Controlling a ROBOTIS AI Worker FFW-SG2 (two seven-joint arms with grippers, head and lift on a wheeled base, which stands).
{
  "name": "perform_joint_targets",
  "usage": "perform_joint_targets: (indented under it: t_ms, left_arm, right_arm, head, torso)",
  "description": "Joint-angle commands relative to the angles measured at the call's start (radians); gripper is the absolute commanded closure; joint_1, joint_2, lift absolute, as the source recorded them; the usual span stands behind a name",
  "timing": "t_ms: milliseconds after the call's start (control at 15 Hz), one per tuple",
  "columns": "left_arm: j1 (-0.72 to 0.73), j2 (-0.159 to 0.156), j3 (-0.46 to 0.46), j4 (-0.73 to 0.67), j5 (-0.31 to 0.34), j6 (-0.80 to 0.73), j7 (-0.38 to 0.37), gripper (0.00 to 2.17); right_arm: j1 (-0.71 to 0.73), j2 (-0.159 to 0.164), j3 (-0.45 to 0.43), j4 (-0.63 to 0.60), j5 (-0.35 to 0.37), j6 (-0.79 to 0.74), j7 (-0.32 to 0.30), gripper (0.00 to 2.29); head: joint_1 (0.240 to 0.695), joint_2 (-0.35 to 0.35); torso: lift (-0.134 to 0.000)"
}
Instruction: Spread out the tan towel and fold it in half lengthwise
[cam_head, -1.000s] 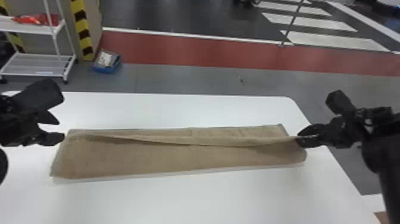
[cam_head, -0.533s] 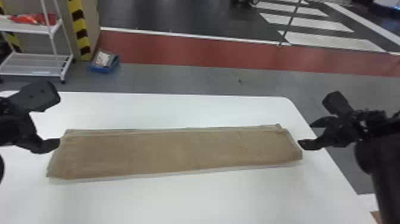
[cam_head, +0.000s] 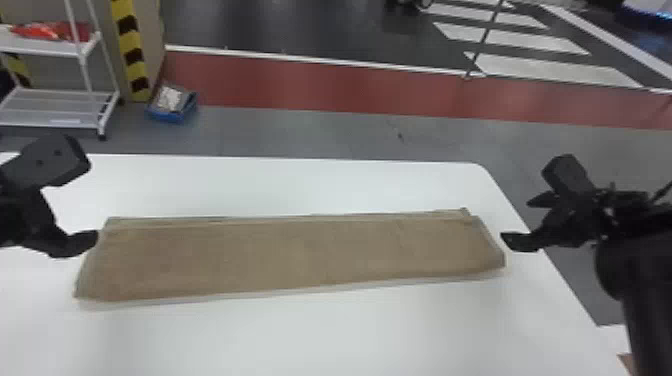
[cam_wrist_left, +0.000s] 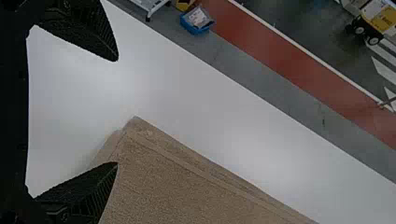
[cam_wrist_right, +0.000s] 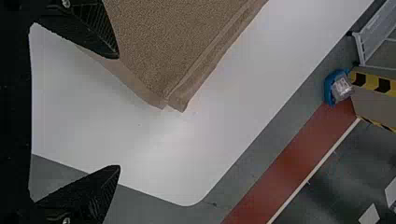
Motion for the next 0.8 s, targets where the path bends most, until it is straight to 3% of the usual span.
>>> perform_joint_targets:
  t_ms: [0,267,467,733]
  left_arm:
    - [-0.003,-0.007,0.045,-0.01,0.188,0.103,-0.001,0.14]
    - [-0.014,-0.023,0.083,-0.004,0.394,0.33,0.054,0.21]
    - [-0.028,-0.036,0.118,0.015,0.552,0.542,0.174,0.21]
    - [-0.048,-0.059,0.141,0.065,0.608,0.588,0.254,0.21]
  right_arm:
    - [0.06,0.003,-0.059,-0.062,-0.051,-0.004,0.002,0.04]
    - [0.149,0.003,-0.152,-0.102,-0.108,-0.068,0.002,0.04]
    - [0.178,0.002,-0.152,-0.102,-0.109,-0.108,0.002,0.04]
    - [0.201,0.002,-0.139,-0.099,-0.109,-0.132,0.002,0.04]
  head:
    - [0.695,-0.233]
    - [0.695,-0.269]
    - [0.695,-0.282]
    - [0.695,-0.272]
  torso:
    - [-0.118]
    - [-0.118]
    - [-0.118]
    - [-0.118]
